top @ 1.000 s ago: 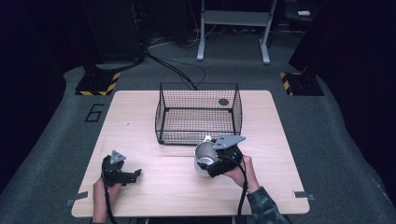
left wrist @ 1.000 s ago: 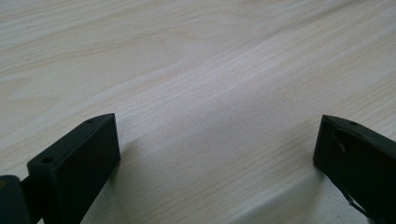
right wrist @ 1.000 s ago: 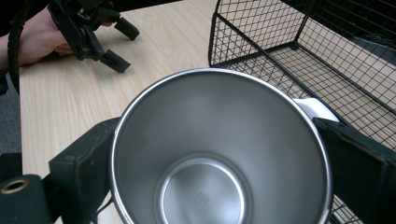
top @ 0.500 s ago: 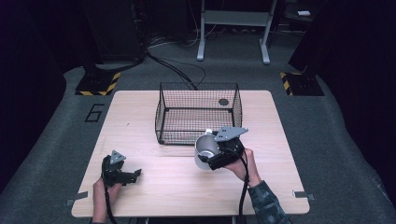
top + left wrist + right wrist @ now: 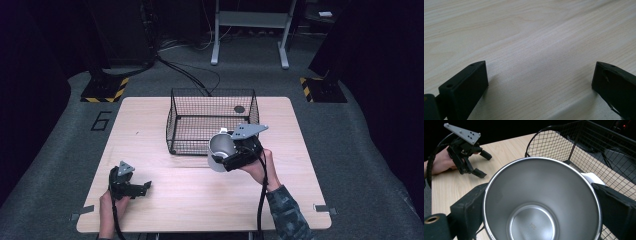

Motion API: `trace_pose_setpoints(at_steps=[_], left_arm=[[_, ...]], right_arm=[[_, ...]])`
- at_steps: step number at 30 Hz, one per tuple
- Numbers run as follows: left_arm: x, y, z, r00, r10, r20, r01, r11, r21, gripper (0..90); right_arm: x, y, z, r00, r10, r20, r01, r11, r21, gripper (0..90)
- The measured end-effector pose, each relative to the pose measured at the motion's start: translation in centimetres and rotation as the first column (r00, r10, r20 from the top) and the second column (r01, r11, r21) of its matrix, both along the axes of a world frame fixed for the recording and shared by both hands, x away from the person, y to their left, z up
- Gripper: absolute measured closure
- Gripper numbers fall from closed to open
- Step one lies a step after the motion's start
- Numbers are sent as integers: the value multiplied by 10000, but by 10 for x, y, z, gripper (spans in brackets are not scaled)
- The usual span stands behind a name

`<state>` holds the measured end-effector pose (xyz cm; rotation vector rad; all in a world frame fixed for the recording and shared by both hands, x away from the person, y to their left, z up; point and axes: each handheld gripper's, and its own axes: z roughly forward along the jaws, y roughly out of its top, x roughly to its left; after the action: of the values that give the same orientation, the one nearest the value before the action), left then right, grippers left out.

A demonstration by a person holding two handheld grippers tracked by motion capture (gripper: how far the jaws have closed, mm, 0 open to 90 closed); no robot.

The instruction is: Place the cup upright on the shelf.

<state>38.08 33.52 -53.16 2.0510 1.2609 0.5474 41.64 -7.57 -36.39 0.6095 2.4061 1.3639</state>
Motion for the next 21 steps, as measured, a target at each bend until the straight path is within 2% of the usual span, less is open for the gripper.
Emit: trace_pose_setpoints(at_steps=[12, 21], left_arm=[[0, 0, 0, 10000, -1, -1, 1, 10000, -2, 5], [0, 0, 0, 10000, -3, -2, 3, 10000, -2, 5]], right_arm=[[23, 1, 21, 9995, -330, 23, 329, 9993, 204, 59], [43, 2, 28, 9975, -695, -112, 698, 9971, 306, 59]])
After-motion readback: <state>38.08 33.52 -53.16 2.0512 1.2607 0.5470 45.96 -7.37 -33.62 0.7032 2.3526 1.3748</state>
